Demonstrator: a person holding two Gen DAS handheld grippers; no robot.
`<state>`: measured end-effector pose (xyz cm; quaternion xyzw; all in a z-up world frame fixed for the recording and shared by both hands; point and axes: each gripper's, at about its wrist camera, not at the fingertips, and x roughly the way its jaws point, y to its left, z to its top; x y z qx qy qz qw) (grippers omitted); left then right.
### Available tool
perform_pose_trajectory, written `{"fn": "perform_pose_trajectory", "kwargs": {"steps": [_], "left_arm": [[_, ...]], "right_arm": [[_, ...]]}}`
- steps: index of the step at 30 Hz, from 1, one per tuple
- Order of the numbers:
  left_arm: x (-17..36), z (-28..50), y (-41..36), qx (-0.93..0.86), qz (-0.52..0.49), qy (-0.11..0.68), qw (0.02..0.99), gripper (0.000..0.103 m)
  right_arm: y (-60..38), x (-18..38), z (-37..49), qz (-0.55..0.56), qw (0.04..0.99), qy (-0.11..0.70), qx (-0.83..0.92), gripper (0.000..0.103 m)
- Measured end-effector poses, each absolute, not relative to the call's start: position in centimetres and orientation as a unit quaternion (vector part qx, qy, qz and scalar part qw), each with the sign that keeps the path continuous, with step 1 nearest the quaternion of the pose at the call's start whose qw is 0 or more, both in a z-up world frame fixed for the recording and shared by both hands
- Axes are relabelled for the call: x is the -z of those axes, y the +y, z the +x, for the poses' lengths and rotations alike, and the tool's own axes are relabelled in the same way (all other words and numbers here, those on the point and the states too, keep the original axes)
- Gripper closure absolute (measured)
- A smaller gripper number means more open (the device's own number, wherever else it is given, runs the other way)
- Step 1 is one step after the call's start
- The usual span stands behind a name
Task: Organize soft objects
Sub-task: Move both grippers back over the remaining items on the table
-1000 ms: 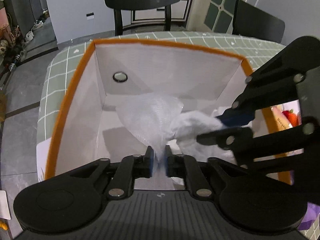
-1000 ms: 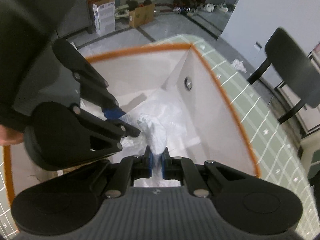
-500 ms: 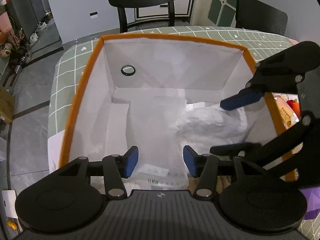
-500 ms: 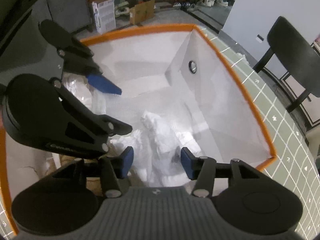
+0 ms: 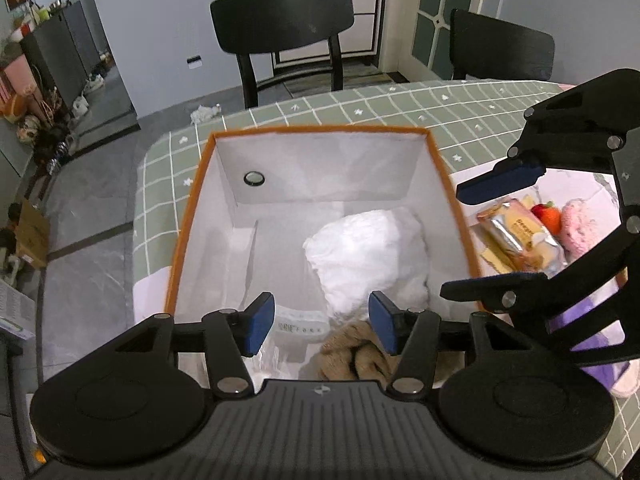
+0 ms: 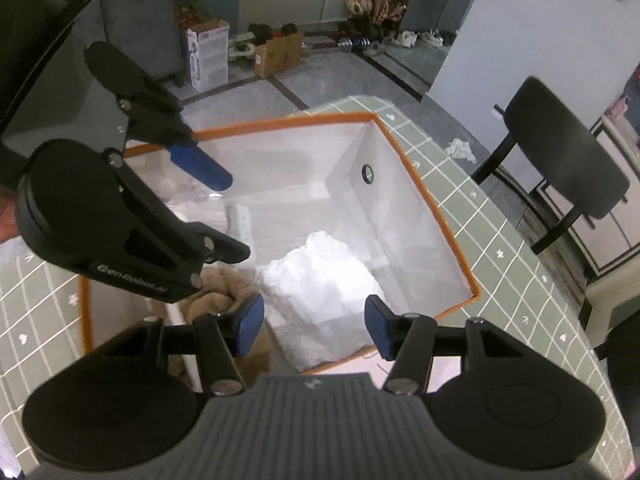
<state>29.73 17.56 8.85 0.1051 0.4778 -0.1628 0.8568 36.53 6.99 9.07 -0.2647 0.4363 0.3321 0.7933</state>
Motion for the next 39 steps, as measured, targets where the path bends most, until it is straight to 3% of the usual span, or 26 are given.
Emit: {"fn": "perform_pose_trajectory", "kwargs": {"steps": [13,17,31,39], "left_arm": [[-13.8,23.7,14.7,0.177,0.126,0.428,0.877,0.036],[-14.4,21.3,13.8,0.197,0.112,0.412,0.882,0.025],[-9.6,11.5,8.6,0.294,0.051,0.385,0.873,0.023],[-7.0,10.4,4.4,0.327,0.050,0.400,0.855,0.023]], "right_arm": [[4.4,-15.0,29.3,-0.260,0.809,0.383,-0.363,0.042],[2.1,-15.5,27.2,-0.247,0.814,0.377,-0.365,0.041],[-7.8,-10.8,16.7,-0.191,0.811,0.387,-0.394,0.039],[-13.5,-7.0,12.7,-0.146,0.819,0.403,-0.381,0.036]]}}
